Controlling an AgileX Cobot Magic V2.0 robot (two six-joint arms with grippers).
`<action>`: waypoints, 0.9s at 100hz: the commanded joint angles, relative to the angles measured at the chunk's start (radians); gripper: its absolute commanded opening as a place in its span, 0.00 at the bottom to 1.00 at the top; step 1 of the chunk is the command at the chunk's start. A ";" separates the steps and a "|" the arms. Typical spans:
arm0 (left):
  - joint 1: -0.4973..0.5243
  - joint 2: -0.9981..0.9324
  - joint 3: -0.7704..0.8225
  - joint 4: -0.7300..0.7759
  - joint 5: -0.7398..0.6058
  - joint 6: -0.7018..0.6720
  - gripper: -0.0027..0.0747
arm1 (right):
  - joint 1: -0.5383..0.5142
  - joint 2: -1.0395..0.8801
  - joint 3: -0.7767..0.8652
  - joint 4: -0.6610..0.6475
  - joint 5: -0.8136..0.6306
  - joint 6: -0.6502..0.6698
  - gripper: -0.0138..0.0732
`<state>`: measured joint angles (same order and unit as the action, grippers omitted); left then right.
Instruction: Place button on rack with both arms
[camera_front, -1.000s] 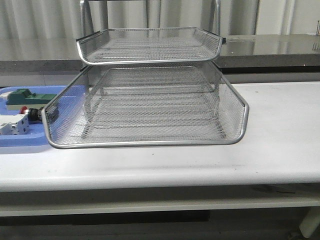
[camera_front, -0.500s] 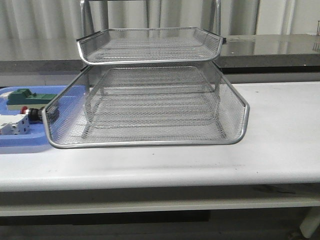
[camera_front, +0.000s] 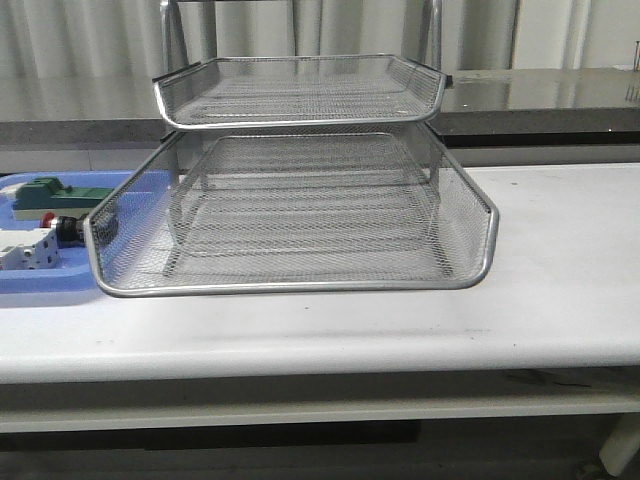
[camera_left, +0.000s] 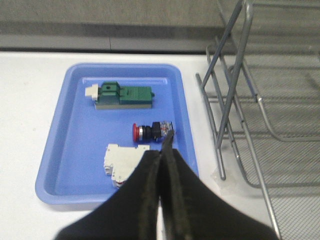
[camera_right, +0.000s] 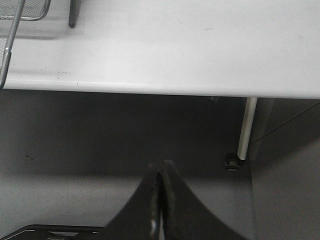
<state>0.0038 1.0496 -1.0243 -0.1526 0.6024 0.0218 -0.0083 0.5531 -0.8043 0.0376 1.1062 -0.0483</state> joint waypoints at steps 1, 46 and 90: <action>0.000 0.122 -0.127 -0.001 0.025 0.043 0.01 | 0.004 0.003 -0.036 -0.010 -0.052 -0.004 0.08; 0.000 0.518 -0.442 -0.001 0.099 0.103 0.01 | 0.004 0.003 -0.036 -0.010 -0.052 -0.004 0.08; 0.000 0.525 -0.449 -0.003 0.186 0.254 0.96 | 0.004 0.003 -0.036 -0.010 -0.052 -0.004 0.08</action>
<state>0.0038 1.6142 -1.4391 -0.1459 0.8296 0.2713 -0.0083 0.5531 -0.8043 0.0372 1.1062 -0.0483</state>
